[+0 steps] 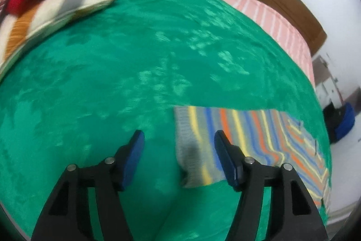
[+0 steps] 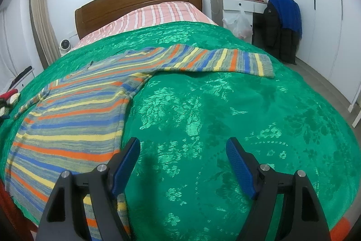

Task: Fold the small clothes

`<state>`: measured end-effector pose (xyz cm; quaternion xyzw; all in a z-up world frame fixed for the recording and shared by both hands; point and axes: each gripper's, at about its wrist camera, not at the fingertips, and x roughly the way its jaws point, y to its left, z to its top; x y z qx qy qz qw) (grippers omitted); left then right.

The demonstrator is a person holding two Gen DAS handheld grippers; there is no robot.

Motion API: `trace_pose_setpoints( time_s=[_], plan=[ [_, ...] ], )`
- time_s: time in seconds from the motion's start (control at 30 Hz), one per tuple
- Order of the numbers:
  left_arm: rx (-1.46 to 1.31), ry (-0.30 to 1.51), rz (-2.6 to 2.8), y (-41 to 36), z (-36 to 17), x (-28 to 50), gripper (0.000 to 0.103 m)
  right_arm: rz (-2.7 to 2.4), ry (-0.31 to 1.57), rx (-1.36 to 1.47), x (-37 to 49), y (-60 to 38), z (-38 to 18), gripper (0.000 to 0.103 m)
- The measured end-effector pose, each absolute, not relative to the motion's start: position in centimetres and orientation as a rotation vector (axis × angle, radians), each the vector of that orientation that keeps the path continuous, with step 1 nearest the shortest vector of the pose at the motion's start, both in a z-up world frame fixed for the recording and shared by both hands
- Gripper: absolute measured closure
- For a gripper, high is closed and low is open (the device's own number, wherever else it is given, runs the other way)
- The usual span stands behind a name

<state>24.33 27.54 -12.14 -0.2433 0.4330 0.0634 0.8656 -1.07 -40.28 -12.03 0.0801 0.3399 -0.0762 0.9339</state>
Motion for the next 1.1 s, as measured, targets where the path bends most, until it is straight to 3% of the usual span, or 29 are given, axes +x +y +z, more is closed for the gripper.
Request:
trace_pose_setpoints(
  time_s=[0.1,0.13,0.17,0.23,0.37,0.43,0.5,0.57,0.67,0.8,0.93,1.1],
  plan=[
    [-0.465,0.971,0.112,25.5,-13.3,25.7,0.041,-0.163,0.694,0.157,-1.2,-40.2,-12.0,0.025],
    [-0.438,0.995,0.125,24.8,-13.8,26.1,0.060,-0.166,0.695,0.156,-1.2,-40.2,-12.0,0.025],
    [-0.391,1.018,0.164,24.2,-14.4,26.4,0.094,-0.170,0.695,0.157,-1.2,-40.3,-12.0,0.024],
    [-0.342,1.024,0.204,23.7,-14.6,26.5,0.099,-0.173,0.695,0.156,-1.3,-40.3,-12.0,0.024],
    [-0.267,1.005,0.302,23.7,-14.2,26.4,0.100,-0.174,0.691,0.145,-1.4,-40.2,-12.0,0.024],
    [-0.268,1.004,0.290,23.9,-14.2,26.4,0.099,-0.174,0.690,0.145,-1.5,-40.2,-11.9,0.024],
    [-0.274,1.001,0.277,24.1,-14.0,26.0,0.090,-0.175,0.688,0.146,-1.5,-40.3,-11.9,0.024],
    [-0.289,0.986,0.280,24.3,-13.7,25.2,0.073,-0.176,0.687,0.148,-1.6,-40.4,-11.8,0.024],
    [-0.278,0.953,0.292,24.4,-12.7,23.7,0.055,-0.174,0.684,0.146,-1.6,-40.4,-11.7,0.024],
    [-0.287,0.913,0.201,23.9,-10.7,21.1,0.054,-0.173,0.678,0.136,-1.6,-40.3,-11.5,0.024],
    [-0.293,0.924,-0.013,21.2,-9.2,17.9,0.037,-0.179,0.666,0.149,-1.6,-41.0,-10.6,0.024],
    [-0.273,0.963,-0.238,15.6,-10.1,15.9,0.036,-0.139,0.687,0.220,-0.7,-43.5,-8.7,0.024]
  ],
)
